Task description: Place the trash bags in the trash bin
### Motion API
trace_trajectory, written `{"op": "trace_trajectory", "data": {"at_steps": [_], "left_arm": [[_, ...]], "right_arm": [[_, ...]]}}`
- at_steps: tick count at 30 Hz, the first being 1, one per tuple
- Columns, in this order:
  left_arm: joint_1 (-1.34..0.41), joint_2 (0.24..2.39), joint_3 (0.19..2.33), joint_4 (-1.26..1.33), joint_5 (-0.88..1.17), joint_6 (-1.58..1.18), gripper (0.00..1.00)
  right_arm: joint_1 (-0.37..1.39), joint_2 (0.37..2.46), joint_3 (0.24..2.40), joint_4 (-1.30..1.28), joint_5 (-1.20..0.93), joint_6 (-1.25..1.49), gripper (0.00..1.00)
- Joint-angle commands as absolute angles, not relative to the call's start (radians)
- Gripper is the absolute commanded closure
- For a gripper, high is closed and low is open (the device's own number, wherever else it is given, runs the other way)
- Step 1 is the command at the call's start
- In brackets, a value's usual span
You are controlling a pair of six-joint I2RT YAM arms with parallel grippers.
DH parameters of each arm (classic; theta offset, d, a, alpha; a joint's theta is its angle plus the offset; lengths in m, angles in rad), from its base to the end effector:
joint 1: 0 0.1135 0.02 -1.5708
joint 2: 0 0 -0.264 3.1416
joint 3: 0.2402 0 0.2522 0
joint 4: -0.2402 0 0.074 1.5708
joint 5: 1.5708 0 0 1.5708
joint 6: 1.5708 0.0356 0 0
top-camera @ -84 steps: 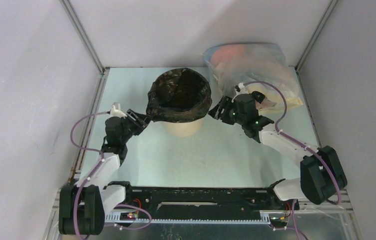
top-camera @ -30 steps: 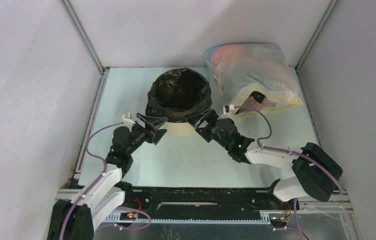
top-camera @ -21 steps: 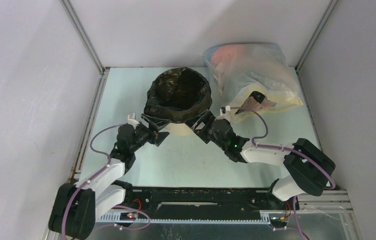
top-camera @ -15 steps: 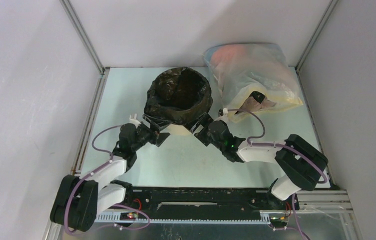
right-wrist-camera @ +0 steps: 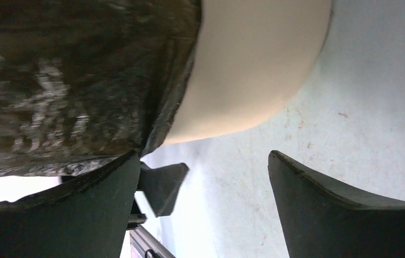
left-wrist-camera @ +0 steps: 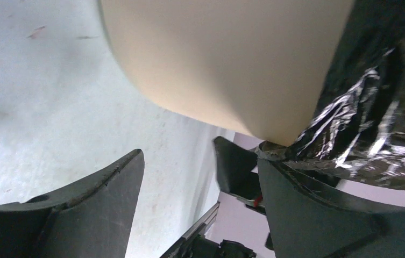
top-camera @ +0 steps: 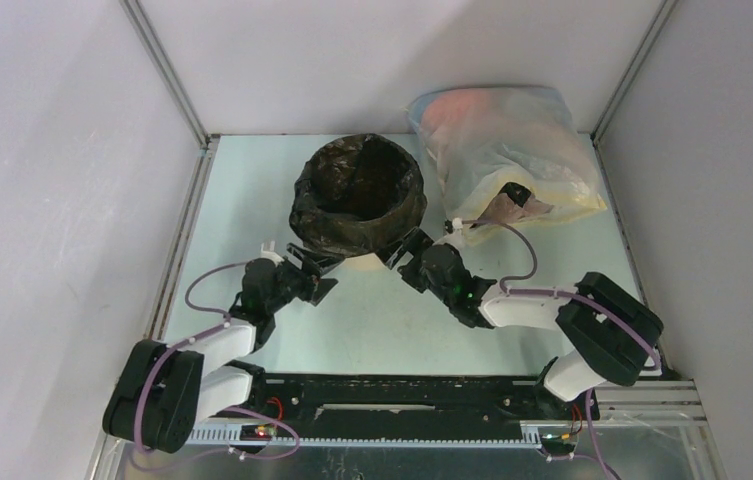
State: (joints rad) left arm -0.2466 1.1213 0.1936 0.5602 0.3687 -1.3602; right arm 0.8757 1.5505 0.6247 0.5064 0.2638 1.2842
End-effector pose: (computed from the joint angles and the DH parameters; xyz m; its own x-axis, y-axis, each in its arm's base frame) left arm 0.1911 -0.0613 0.1527 -0.6145 -0.7860 -0.0685 -0.2249 0.2577 -0.9397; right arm 0.2049 0.2312 0.1736 -0.6386 0.6801 -0.3600 0.0837 0.5265 0.8461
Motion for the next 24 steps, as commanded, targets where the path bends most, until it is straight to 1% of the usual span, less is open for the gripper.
{"op": "trace_trajectory", "data": {"at_steps": [1,5,6,8,10,12,15,17,20,22,24], "left_arm": [[-0.246,1.134,0.167,0.621,0.333,-1.323,0.18],[-0.241,1.187,0.165,0.667,0.356,-1.316,0.21],[-0.238,1.187,0.161,0.689,0.367,-1.315,0.23],[-0.238,1.145,0.139,0.699,0.341,-1.315,0.24],[-0.238,1.067,0.124,0.636,0.291,-1.31,0.23],[-0.238,0.982,0.141,0.517,0.252,-1.279,0.21],[-0.217,0.864,0.183,0.355,0.229,-1.225,0.18],[-0.164,0.786,0.207,0.269,0.241,-1.195,0.17],[-0.021,0.713,0.225,0.185,0.311,-1.161,0.17],[0.066,0.692,0.24,0.145,0.335,-1.14,0.18],[0.098,0.699,0.25,0.152,0.338,-1.137,0.18]], "right_arm": [[0.884,1.459,0.624,0.538,0.329,1.177,0.08],[0.884,1.404,0.624,0.547,0.325,1.074,0.08],[0.885,1.391,0.624,0.545,0.321,1.043,0.08],[0.885,1.363,0.624,0.523,0.324,1.007,0.08],[0.886,1.34,0.624,0.504,0.332,0.987,0.07],[0.874,1.324,0.61,0.512,0.333,0.983,0.07],[0.823,1.313,0.588,0.537,0.28,0.987,0.08],[0.766,1.312,0.588,0.514,0.222,1.026,0.1],[0.687,1.297,0.587,0.465,0.168,1.057,0.12],[0.658,1.284,0.587,0.436,0.177,1.05,0.12],[0.625,1.275,0.587,0.426,0.176,1.044,0.12]]}}
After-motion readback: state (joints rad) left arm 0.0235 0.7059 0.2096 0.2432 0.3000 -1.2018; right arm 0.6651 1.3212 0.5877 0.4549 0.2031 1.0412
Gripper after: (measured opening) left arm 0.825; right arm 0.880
